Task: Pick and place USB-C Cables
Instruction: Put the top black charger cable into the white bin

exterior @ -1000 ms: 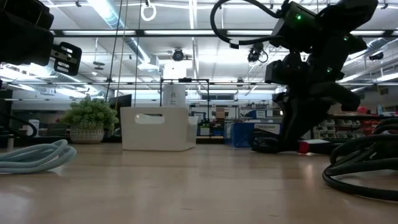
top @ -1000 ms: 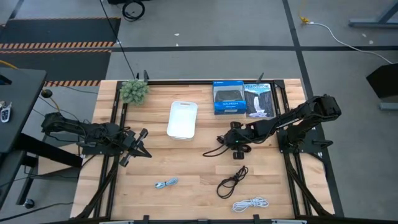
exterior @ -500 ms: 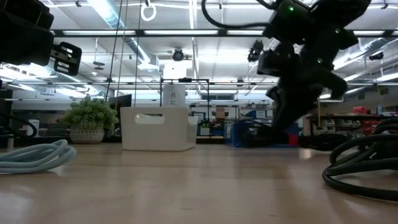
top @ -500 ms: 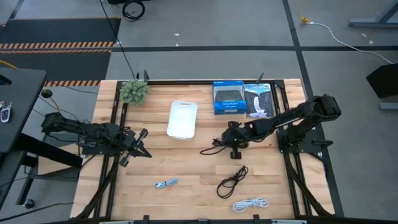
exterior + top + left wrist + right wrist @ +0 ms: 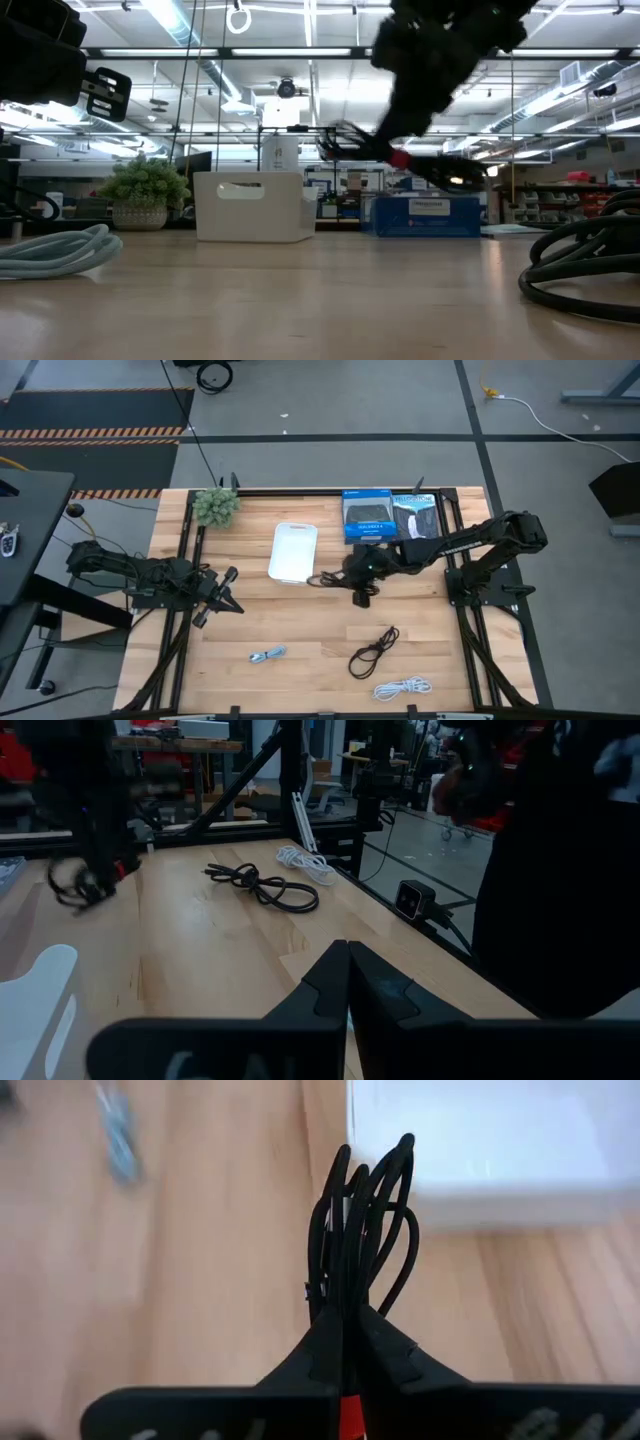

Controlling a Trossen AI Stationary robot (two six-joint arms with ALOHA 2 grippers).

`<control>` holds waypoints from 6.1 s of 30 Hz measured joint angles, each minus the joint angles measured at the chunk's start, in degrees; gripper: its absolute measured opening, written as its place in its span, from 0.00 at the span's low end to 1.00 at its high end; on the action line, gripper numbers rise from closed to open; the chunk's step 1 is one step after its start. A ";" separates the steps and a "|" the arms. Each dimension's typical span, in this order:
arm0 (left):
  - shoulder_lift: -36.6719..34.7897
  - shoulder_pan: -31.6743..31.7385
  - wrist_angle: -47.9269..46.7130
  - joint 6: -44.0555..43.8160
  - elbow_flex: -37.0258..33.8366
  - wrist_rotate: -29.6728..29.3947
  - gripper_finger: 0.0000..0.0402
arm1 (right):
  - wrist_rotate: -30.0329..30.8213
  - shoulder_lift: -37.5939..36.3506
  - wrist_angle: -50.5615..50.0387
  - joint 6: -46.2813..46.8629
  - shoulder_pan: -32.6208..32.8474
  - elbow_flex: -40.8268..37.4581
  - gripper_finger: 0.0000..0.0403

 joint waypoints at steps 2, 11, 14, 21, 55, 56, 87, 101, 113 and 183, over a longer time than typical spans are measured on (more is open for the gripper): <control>-0.02 0.01 0.02 0.04 0.02 0.00 0.03 | -2.80 0.02 3.54 3.01 -1.07 1.72 0.03; -0.02 0.00 0.02 0.03 0.01 0.00 0.03 | -7.11 0.83 19.85 6.02 -5.31 12.21 0.03; -0.02 0.02 0.02 0.04 0.01 0.00 0.03 | -6.40 3.43 19.32 6.24 -6.82 16.72 0.04; -0.02 0.00 0.13 0.02 0.00 0.00 0.03 | -5.71 10.21 19.69 6.18 -7.45 26.40 0.05; -0.02 0.01 0.20 0.04 0.02 0.00 0.03 | -4.35 15.76 -3.54 -3.64 -9.34 59.22 0.05; -0.02 0.02 0.19 0.02 0.00 0.00 0.03 | -4.29 15.76 -5.15 -4.05 -9.52 60.23 0.05; 0.00 0.00 0.21 0.04 0.02 0.00 0.03 | -2.81 14.63 -43.08 -15.53 -11.45 82.35 0.05; 0.00 0.01 0.17 0.02 0.01 0.00 0.03 | -1.08 14.46 -49.93 -17.35 -12.08 82.37 0.05; 0.00 0.02 0.19 0.02 0.02 0.00 0.03 | -1.30 15.19 -47.79 -27.83 -12.06 78.51 0.05; 0.00 0.01 0.19 0.02 0.00 0.01 0.03 | -3.37 15.12 -12.47 -88.56 -6.44 37.99 0.05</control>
